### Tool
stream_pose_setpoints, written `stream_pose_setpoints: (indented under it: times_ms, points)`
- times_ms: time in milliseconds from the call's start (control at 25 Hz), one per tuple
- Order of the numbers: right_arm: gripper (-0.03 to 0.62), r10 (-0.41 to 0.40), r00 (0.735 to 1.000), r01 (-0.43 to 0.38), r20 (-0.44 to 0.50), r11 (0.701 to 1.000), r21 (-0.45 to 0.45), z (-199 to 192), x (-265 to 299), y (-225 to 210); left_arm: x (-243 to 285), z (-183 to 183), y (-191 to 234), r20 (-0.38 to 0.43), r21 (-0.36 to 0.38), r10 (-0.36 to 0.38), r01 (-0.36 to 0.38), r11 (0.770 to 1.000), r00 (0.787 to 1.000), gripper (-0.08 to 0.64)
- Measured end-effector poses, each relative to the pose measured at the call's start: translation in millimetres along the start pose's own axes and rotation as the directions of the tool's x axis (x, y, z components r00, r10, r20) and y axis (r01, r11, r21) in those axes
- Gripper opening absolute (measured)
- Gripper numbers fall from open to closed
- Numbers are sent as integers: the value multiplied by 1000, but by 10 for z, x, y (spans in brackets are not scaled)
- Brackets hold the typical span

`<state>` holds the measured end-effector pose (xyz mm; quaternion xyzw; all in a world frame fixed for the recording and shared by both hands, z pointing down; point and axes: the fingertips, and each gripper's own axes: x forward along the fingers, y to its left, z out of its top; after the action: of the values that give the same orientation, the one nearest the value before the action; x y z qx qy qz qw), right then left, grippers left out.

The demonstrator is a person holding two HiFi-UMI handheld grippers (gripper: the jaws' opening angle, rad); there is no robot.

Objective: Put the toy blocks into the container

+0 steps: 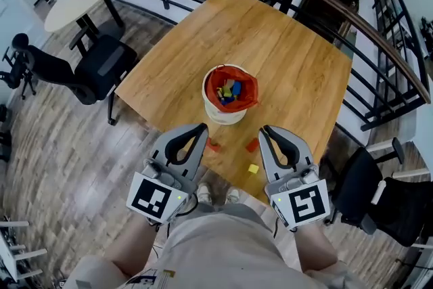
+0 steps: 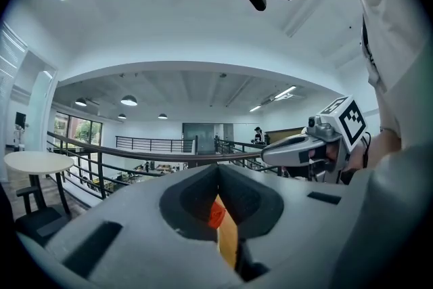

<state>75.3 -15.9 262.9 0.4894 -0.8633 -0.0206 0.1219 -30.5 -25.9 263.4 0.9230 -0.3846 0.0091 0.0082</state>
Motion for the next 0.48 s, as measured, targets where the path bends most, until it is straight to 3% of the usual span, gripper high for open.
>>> stream_pose_setpoints:
  times_ms: [120, 480]
  points:
    - [35, 17, 1000, -17, 1, 999, 42, -63, -76, 67, -45, -112, -75, -32, -13, 0, 0, 1000, 999, 12]
    - [35, 57, 998, -56, -12, 997, 58, -154, -204, 148, -45, -97, -90, 10, 13, 7, -7, 1000, 1000, 12]
